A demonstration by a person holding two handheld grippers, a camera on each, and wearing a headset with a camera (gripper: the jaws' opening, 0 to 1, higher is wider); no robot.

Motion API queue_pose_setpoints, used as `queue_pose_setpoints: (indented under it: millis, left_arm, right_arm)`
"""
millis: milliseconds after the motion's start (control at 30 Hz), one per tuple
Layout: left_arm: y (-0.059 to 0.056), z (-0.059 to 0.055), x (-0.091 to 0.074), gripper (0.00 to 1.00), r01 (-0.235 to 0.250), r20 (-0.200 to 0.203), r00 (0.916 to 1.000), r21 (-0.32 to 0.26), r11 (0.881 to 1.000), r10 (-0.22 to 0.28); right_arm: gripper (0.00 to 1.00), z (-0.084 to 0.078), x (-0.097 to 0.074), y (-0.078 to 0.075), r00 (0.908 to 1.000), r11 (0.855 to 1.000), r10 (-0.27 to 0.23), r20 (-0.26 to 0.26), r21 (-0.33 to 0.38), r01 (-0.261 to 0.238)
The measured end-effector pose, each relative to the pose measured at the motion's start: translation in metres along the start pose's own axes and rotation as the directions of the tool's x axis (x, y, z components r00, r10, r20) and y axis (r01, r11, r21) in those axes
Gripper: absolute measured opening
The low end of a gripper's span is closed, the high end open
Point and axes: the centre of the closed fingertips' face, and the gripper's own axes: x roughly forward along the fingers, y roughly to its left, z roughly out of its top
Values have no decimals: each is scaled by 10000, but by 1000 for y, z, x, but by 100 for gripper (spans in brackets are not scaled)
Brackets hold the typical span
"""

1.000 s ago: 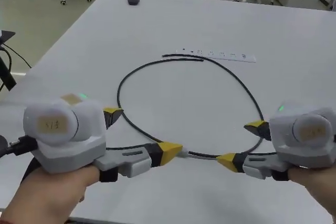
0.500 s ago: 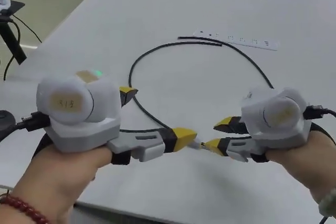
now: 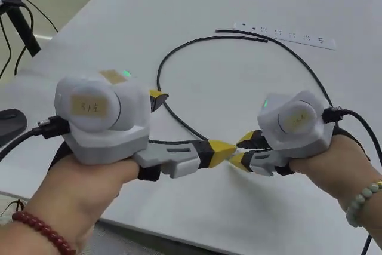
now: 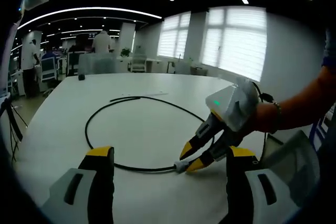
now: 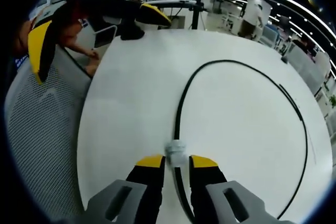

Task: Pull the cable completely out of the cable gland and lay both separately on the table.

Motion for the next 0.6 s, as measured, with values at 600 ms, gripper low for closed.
queue_pose_setpoints:
  millis: [600]
  left_arm:
    - [2, -3, -1, 88, -182, 27, 9998, -174, 9997, 182]
  right_arm:
    - [9, -5, 6, 2, 9980, 9987, 382, -509, -308, -398]
